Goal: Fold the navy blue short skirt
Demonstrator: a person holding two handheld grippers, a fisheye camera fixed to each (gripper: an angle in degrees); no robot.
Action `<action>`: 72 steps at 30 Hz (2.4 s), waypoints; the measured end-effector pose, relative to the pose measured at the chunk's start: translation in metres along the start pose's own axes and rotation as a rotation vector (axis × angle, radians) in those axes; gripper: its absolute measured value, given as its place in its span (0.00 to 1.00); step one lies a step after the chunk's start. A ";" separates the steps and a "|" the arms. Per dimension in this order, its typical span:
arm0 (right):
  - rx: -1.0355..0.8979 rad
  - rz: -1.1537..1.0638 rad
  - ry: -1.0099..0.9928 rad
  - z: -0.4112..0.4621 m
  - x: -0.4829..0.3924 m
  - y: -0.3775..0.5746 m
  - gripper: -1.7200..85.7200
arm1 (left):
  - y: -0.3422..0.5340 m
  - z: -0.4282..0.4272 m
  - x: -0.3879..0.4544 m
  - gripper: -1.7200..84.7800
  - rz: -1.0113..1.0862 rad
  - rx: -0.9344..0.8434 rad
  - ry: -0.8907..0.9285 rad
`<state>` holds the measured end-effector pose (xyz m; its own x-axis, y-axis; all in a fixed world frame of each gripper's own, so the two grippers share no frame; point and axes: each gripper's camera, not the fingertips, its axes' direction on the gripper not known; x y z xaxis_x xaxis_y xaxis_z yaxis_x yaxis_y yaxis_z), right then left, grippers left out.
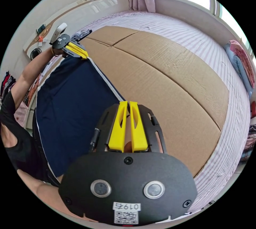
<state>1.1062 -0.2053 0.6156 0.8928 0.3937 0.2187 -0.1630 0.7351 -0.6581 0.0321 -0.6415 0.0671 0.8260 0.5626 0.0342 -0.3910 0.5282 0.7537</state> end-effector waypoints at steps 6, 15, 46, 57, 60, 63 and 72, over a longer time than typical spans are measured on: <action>-0.041 0.004 0.067 0.005 -0.018 -0.026 0.02 | -0.006 0.008 0.002 0.09 -0.026 -0.005 -0.027; 0.137 -0.069 0.050 -0.010 -0.076 -0.103 0.06 | 0.061 0.008 -0.035 0.10 -0.124 0.006 0.025; -0.057 -0.193 -0.044 0.178 -0.157 -0.211 0.05 | 0.123 0.045 -0.005 0.09 -0.129 0.010 -0.005; -0.038 -0.228 0.082 0.228 -0.173 -0.204 0.02 | 0.152 0.031 0.013 0.05 -0.119 0.001 -0.093; -0.052 -0.212 0.083 0.239 -0.174 -0.202 0.05 | 0.161 0.025 0.018 0.06 -0.125 -0.017 -0.095; -0.015 -0.199 0.102 0.239 -0.176 -0.200 0.07 | 0.190 0.003 0.011 0.09 -0.146 0.041 -0.056; 0.079 -0.250 0.014 0.282 -0.219 -0.231 0.08 | 0.320 -0.035 -0.038 0.10 -0.327 0.056 -0.003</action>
<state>0.8298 -0.3061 0.9227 0.9150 0.1877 0.3572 0.0313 0.8496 -0.5264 -0.1388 -0.4719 0.2841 0.9052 0.3674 -0.2136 -0.0821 0.6444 0.7603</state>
